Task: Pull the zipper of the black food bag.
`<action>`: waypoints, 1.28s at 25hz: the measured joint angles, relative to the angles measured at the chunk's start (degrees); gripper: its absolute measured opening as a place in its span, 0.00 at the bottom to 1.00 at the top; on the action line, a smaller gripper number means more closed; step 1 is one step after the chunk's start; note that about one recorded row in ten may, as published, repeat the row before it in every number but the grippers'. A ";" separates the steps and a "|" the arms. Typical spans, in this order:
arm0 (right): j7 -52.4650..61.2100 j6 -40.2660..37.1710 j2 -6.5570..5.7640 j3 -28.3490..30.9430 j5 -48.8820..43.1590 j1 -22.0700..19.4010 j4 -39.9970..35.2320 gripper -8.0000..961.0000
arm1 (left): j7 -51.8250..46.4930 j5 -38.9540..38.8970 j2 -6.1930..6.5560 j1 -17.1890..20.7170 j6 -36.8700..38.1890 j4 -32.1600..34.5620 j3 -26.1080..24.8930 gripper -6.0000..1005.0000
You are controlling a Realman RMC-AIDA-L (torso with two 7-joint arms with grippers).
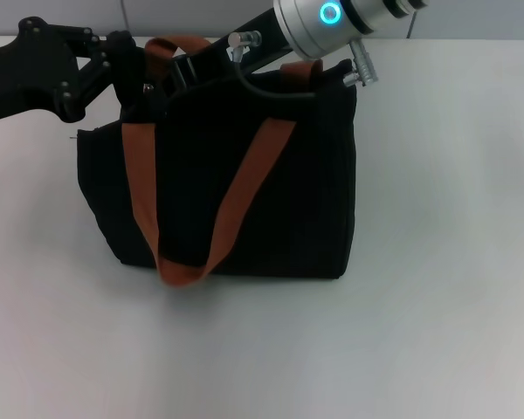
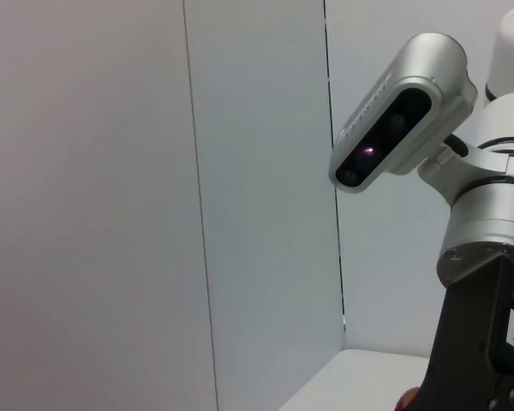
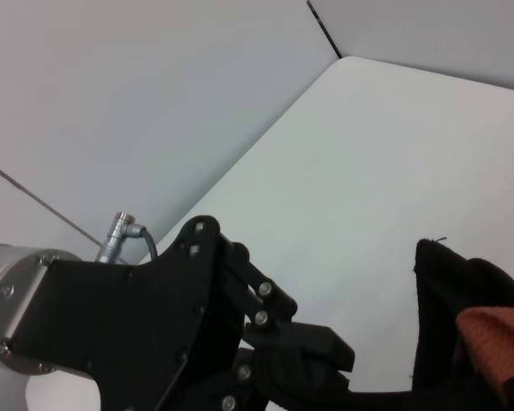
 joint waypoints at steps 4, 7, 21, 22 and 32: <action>0.54 0.05 -0.08 -0.89 -0.46 0.45 -0.33 0.05 | 0.01 0.03 -0.02 0.00 0.00 0.03 0.00 0.03; 3.03 -0.57 -0.22 -1.47 -3.41 0.59 -2.62 0.01 | 0.01 0.04 0.03 0.05 0.00 0.02 -0.29 0.03; 9.49 -3.24 -0.42 -1.36 -10.55 0.16 -7.69 0.01 | 0.21 -0.06 0.31 0.80 -0.39 -0.01 -1.28 0.03; 10.03 -3.40 -0.41 -1.41 -11.08 0.14 -8.05 0.01 | 0.21 -0.10 0.34 0.83 -0.36 -0.01 -1.29 0.03; 15.31 -6.72 -0.35 -1.22 -16.84 -1.33 -13.49 0.01 | 0.21 -0.25 0.47 1.43 -0.66 0.01 -2.07 0.03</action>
